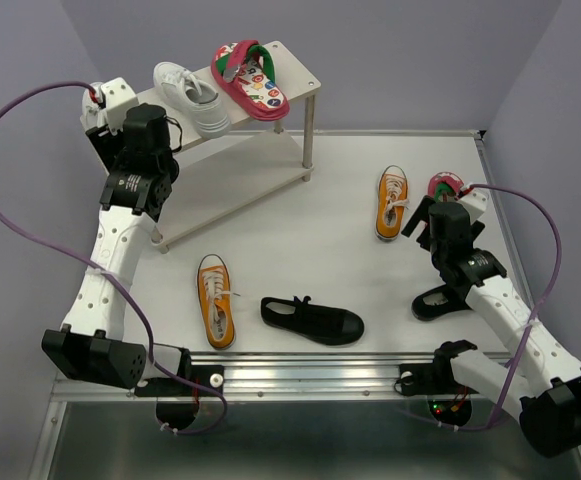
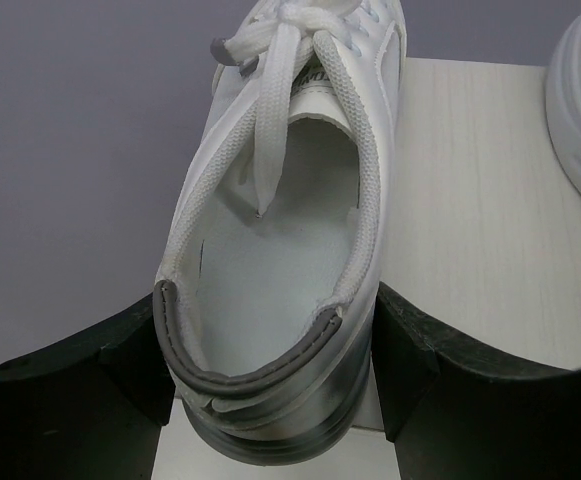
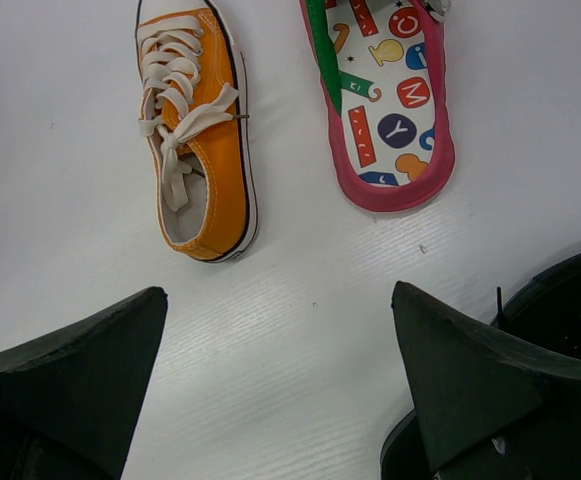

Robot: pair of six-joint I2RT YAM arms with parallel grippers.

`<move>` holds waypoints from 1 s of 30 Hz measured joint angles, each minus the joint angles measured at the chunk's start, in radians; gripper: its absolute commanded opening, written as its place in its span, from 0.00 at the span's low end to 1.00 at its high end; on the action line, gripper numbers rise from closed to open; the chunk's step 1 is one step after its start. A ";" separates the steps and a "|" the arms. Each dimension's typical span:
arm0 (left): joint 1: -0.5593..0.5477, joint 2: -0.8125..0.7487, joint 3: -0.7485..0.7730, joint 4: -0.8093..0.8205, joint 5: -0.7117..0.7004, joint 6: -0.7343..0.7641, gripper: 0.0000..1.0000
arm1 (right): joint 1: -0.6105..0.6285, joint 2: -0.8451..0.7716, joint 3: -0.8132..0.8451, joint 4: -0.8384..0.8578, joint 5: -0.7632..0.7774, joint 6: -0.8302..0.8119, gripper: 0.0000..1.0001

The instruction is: Place and organize the shoes onto the shoe shelf

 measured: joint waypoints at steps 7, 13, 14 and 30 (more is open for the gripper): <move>0.005 -0.003 0.000 -0.013 -0.016 -0.010 0.59 | 0.000 -0.003 0.000 0.000 0.000 -0.001 1.00; 0.006 -0.003 0.000 -0.011 0.002 -0.015 0.99 | 0.000 -0.020 0.000 0.000 0.001 -0.005 1.00; 0.008 -0.003 0.000 -0.011 0.013 -0.018 0.99 | 0.000 -0.022 0.000 0.000 0.001 -0.005 1.00; -0.013 -0.016 0.283 -0.031 0.146 0.006 0.99 | 0.000 -0.023 0.000 -0.001 0.000 -0.005 1.00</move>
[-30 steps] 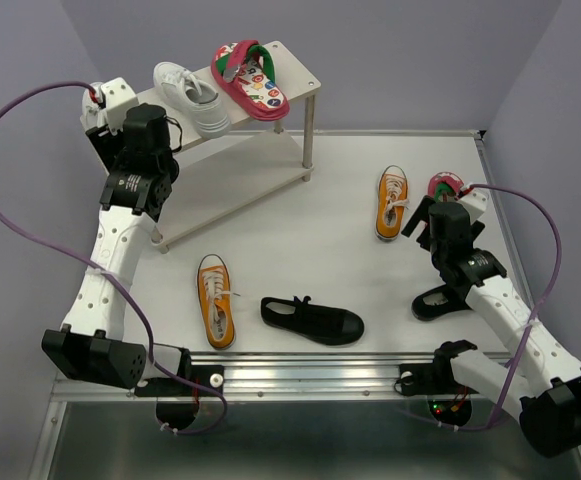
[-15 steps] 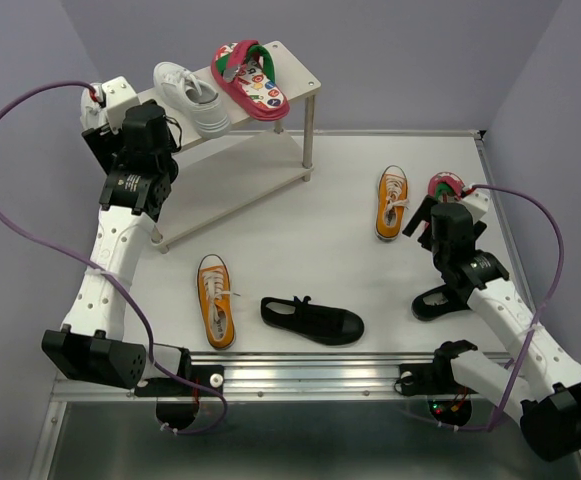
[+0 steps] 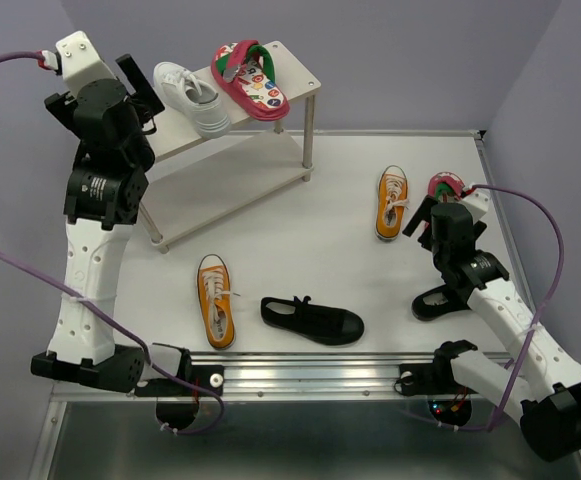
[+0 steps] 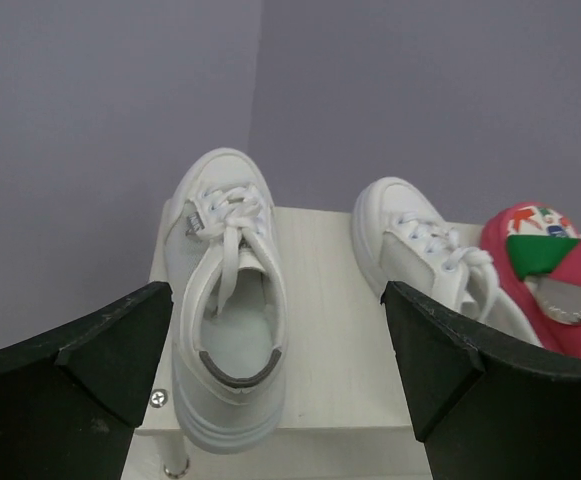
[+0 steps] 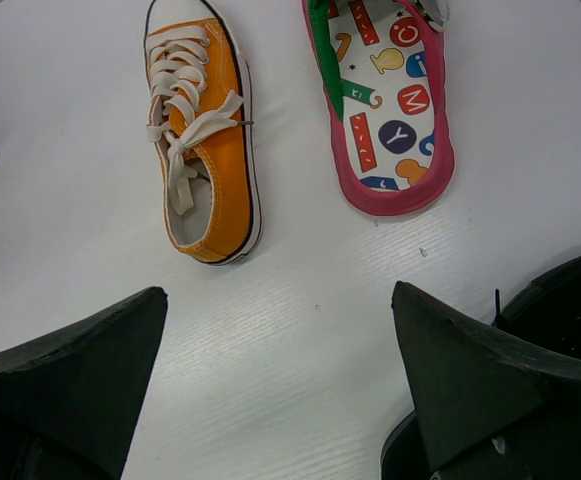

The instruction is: Place and organize the shoes onto the shoe shelf

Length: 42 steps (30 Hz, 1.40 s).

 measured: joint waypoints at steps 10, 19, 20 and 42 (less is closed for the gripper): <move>-0.306 0.135 0.296 -0.041 -0.093 0.061 0.99 | 0.000 0.003 0.000 0.000 -0.004 0.001 1.00; -0.370 0.407 0.370 -0.169 -0.173 0.019 0.99 | 0.000 0.004 0.000 -0.011 -0.012 0.001 1.00; -0.370 0.423 0.369 -0.184 -0.177 0.005 0.99 | 0.000 0.002 0.000 -0.014 -0.012 0.000 1.00; -0.347 0.420 0.212 -0.175 -0.301 -0.082 0.72 | 0.000 -0.016 0.000 -0.031 -0.012 -0.002 1.00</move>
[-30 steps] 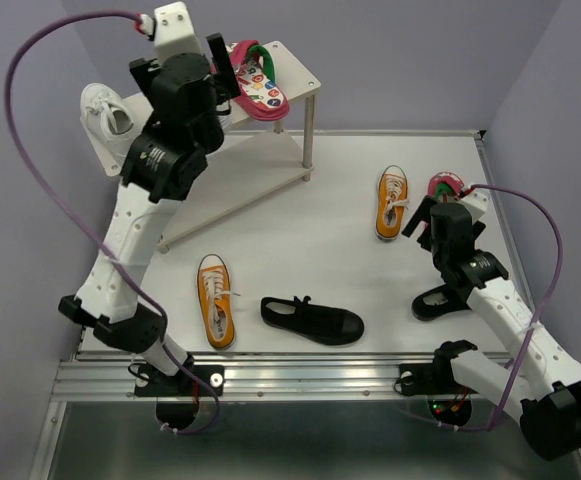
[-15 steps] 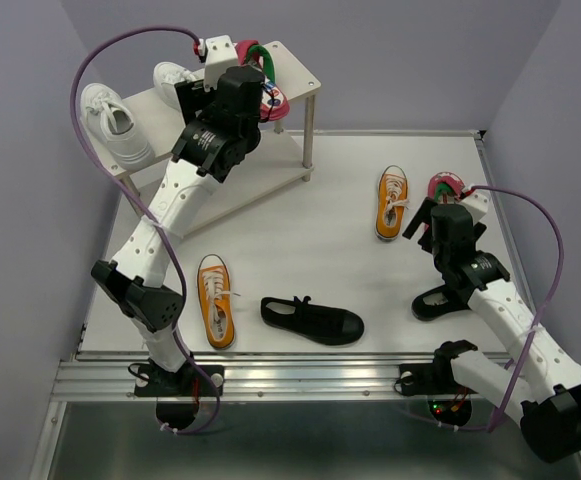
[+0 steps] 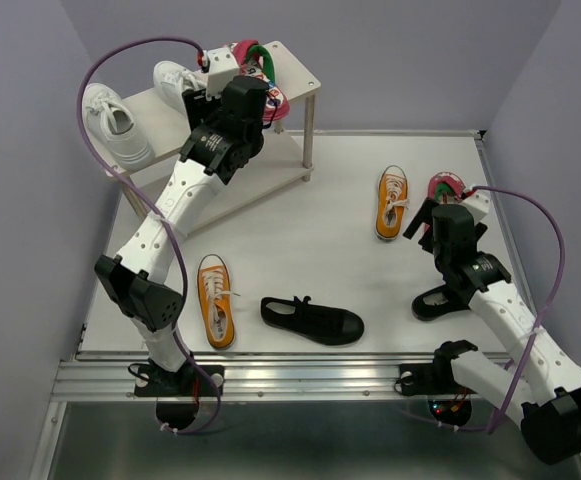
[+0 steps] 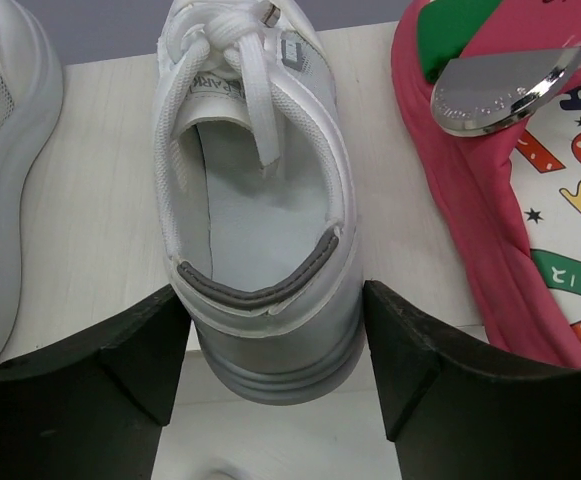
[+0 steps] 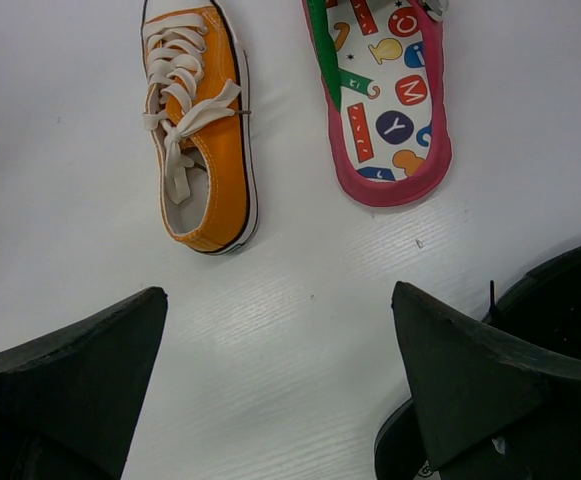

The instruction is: Place and organize the shoes onto the shoe shelf

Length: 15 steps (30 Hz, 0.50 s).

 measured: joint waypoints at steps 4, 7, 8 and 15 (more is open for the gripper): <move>0.003 -0.006 -0.012 0.025 0.001 0.010 0.60 | 0.000 -0.003 0.000 0.000 0.000 0.000 1.00; 0.018 -0.021 -0.027 0.024 0.000 0.019 0.54 | 0.000 -0.003 0.000 0.000 0.000 0.000 1.00; 0.021 -0.026 -0.031 0.025 -0.002 0.021 0.54 | 0.000 -0.003 0.000 0.000 0.000 0.000 1.00; 0.067 -0.092 -0.083 0.027 -0.019 0.026 0.50 | 0.000 -0.003 0.000 0.000 -0.001 0.000 1.00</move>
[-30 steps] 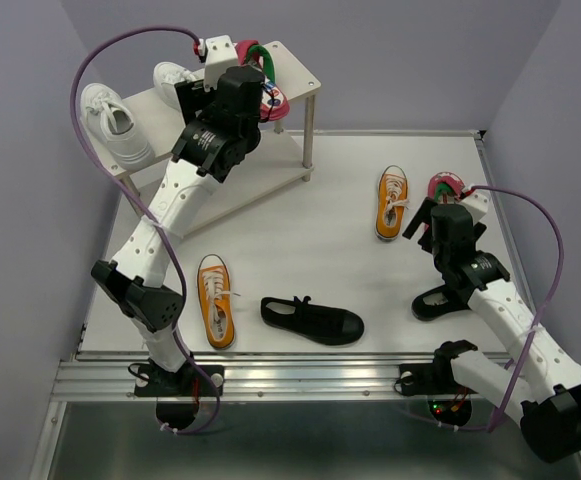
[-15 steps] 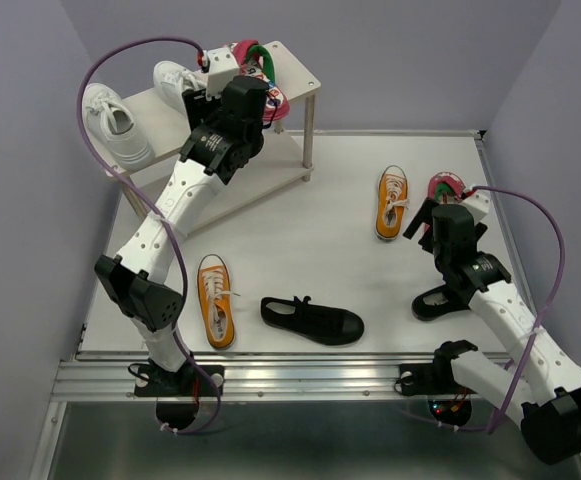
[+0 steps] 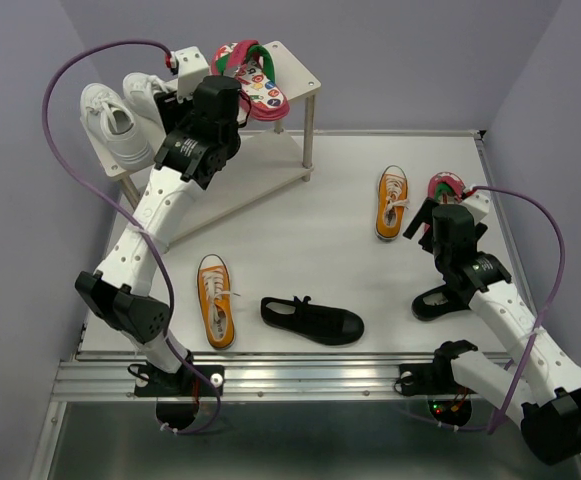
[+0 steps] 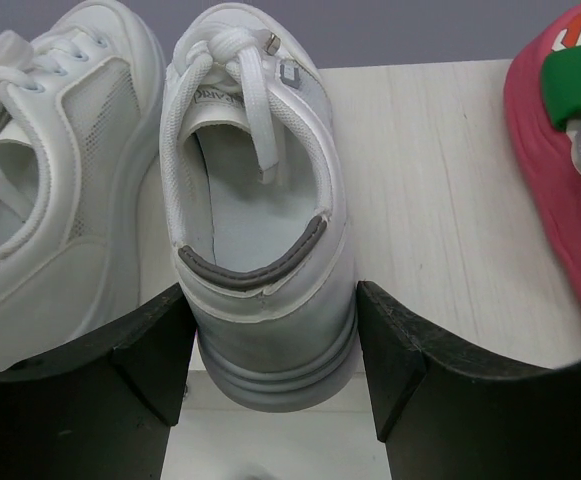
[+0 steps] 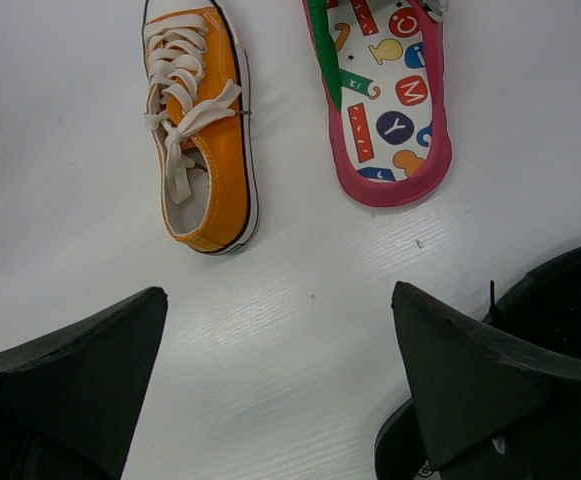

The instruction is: Place and organize the shoes onto the shoe shelf

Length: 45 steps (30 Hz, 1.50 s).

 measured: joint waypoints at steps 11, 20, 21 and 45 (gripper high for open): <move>0.034 -0.052 -0.027 0.008 0.040 0.027 0.87 | 0.000 0.000 0.000 0.000 -0.001 0.000 1.00; 0.040 -0.052 -0.024 0.008 0.119 0.055 0.95 | 0.000 -0.002 0.000 0.000 -0.003 0.000 1.00; 0.040 -0.053 -0.018 0.002 0.132 0.056 0.96 | 0.000 -0.002 0.000 0.000 -0.004 0.000 1.00; 0.003 -0.029 0.394 0.020 0.317 0.093 0.96 | 0.000 -0.016 0.002 -0.007 -0.011 0.000 1.00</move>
